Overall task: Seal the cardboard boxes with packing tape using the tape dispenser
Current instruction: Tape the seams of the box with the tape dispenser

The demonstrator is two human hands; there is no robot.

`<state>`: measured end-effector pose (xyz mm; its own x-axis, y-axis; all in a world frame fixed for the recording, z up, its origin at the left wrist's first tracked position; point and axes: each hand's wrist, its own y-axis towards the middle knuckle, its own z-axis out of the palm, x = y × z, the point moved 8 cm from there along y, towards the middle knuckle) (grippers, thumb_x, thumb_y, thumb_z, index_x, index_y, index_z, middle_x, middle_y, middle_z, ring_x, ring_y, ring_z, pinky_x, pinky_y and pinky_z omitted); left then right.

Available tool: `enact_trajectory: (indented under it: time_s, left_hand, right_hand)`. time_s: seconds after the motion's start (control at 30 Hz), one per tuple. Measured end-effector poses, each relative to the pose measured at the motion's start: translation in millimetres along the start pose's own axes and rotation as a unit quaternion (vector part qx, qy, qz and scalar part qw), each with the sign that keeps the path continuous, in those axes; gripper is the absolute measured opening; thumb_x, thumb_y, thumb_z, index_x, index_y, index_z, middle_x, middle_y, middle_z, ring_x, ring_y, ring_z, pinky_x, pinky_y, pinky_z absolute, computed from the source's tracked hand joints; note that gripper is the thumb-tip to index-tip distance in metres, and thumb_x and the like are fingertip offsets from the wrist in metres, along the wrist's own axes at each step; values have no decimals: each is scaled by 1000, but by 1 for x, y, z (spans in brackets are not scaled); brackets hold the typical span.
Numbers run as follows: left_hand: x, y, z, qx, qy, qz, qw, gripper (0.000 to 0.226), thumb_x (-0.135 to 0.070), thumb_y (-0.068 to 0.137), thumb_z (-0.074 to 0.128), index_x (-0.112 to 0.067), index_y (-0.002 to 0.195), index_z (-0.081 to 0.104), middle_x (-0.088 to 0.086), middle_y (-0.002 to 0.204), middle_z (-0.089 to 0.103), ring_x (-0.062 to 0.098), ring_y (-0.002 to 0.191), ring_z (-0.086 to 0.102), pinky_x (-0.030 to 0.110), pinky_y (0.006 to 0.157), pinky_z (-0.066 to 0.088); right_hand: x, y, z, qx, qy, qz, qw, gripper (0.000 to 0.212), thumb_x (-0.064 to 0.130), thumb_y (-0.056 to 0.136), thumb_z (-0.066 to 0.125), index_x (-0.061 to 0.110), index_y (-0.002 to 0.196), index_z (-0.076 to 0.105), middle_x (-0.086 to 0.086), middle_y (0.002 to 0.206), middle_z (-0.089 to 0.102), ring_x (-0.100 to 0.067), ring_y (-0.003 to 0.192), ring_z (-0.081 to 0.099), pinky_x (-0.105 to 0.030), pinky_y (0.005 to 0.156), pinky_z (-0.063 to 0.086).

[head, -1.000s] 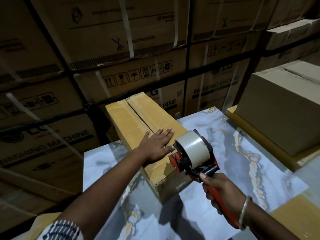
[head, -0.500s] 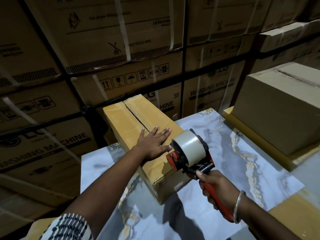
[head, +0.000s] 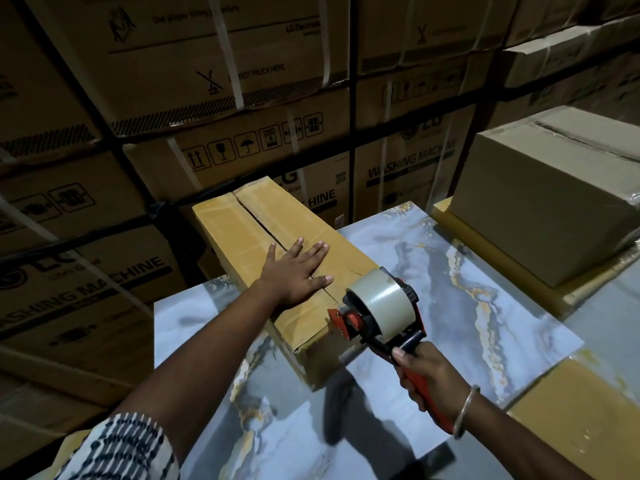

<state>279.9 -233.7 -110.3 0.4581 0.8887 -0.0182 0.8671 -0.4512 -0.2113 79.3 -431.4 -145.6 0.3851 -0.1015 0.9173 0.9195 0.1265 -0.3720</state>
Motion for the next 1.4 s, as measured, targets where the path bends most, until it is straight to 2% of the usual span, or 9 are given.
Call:
enact_trajectory:
  time_s: [0.13, 0.23, 0.33, 0.43, 0.57, 0.7, 0.77, 1.1, 1.4]
  left_hand:
    - [-28, -14, -10, -61, -32, 87, 994, 62, -66, 98, 4, -46, 156, 1, -18, 164, 0, 12, 152, -11, 57, 116, -15]
    - [-45, -22, -2, -20, -53, 132, 990, 52, -66, 94, 2, -56, 145, 3, -22, 161, -1, 12, 152, -11, 58, 116, -13]
    - [-42, -21, 4, 1, -23, 112, 993, 44, -66, 96, 4, -65, 138, -7, -27, 159, -8, 15, 152, -13, 63, 117, -10]
    - [-40, -20, 5, 2, -6, 103, 995, 45, -74, 90, -5, -72, 133, -17, -30, 158, -11, 16, 152, -16, 65, 117, -9]
    - [-43, -22, 3, -4, -3, 97, 995, 61, -81, 81, -15, -70, 141, -11, -31, 159, -11, 16, 150, -19, 64, 116, -11]
    - [-43, -22, 3, 5, 11, 81, 997, 48, -70, 97, 5, -68, 144, -7, -30, 160, -12, 17, 151, -19, 65, 115, -12]
    - [-44, -23, 3, 3, 16, 71, 997, 48, -67, 100, 10, -68, 144, -6, -29, 160, -11, 17, 151, -19, 64, 115, -14]
    - [-46, -27, 0, 19, 54, 32, 998, 49, -70, 96, 4, -69, 143, -8, -23, 163, -8, 19, 151, -18, 66, 115, -11]
    - [-48, -29, 2, 15, 39, 15, 999, 45, -67, 98, 6, -72, 141, -6, -23, 162, -7, 17, 151, -16, 66, 116, -11]
  right_hand:
    - [-4, 10, -3, -3, 2, -16, 1000, 51, 48, 65, 74, 9, 67, 42, -11, 62, 34, -19, 48, 25, -26, 43, 21]
    - [-6, 17, -6, 0, 17, -21, 1000, 49, 45, 65, 75, 9, 70, 42, -12, 63, 34, -20, 49, 25, -25, 42, 21]
    - [-8, 22, -9, 11, 18, -27, 999, 47, 41, 68, 75, 7, 73, 43, -12, 62, 34, -19, 47, 26, -24, 41, 22]
    - [-14, 25, -11, 20, 22, -42, 999, 47, 42, 69, 74, 8, 71, 43, -11, 60, 33, -20, 48, 26, -25, 42, 23]
    - [-24, 24, -16, 28, 26, -53, 998, 43, 43, 72, 73, 10, 69, 47, -12, 59, 33, -21, 49, 25, -26, 42, 24]
    - [-37, 16, -24, 47, 16, -56, 997, 40, 43, 72, 74, 14, 63, 48, -12, 54, 31, -19, 46, 26, -27, 43, 22]
    - [-41, 16, -27, 59, 19, -58, 996, 42, 42, 72, 74, 10, 67, 48, -11, 54, 31, -18, 45, 26, -27, 43, 23]
    - [-56, 26, -29, 74, 12, -82, 994, 46, 44, 70, 72, 2, 73, 54, -6, 47, 39, -17, 40, 34, -23, 42, 28]
    - [-64, 16, -43, 72, -41, -106, 991, 34, 46, 72, 68, 16, 65, 55, 0, 46, 41, -13, 40, 37, -25, 45, 30]
